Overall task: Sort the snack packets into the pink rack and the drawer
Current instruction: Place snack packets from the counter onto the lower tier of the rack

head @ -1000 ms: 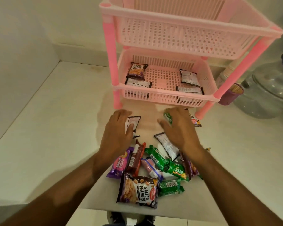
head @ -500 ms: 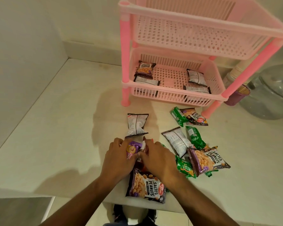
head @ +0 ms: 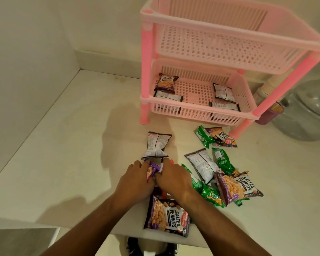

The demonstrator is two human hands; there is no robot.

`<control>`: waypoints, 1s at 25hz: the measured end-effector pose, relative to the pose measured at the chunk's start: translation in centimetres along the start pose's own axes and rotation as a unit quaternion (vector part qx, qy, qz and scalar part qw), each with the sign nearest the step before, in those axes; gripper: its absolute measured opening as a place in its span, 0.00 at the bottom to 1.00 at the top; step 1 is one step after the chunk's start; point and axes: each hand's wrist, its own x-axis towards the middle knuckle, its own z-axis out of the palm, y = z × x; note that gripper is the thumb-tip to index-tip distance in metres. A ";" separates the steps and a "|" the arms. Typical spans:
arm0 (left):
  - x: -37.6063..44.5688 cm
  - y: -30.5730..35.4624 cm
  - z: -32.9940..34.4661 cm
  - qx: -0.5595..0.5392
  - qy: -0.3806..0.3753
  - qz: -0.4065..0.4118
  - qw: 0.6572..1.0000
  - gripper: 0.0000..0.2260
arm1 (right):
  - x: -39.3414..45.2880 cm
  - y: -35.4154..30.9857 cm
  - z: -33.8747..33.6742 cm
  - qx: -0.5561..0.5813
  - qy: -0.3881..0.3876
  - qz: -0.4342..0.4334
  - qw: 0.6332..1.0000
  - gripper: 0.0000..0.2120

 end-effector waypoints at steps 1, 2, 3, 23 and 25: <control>0.1 0.0 -0.3 0.000 -0.010 0.001 1.000 0.22 | 0.2 0.1 -0.2 0.026 -0.009 0.011 1.000 0.17; 0.3 -0.1 -0.6 0.003 -0.022 -0.002 1.000 0.23 | 0.4 0.2 -0.5 0.055 -0.021 0.024 0.998 0.17; 0.4 -0.2 -1.1 0.010 -0.037 -0.005 0.999 0.23 | 0.6 0.4 -0.7 0.083 -0.038 0.035 0.995 0.17; 13.0 12.0 -12.9 -0.186 -0.088 0.118 0.972 0.14 | 8.4 10.3 -19.3 0.327 -0.004 -0.018 0.945 0.26; 15.8 13.6 -12.9 -0.191 -0.039 0.126 0.973 0.16 | 10.7 11.2 -20.7 0.315 0.046 -0.025 0.948 0.30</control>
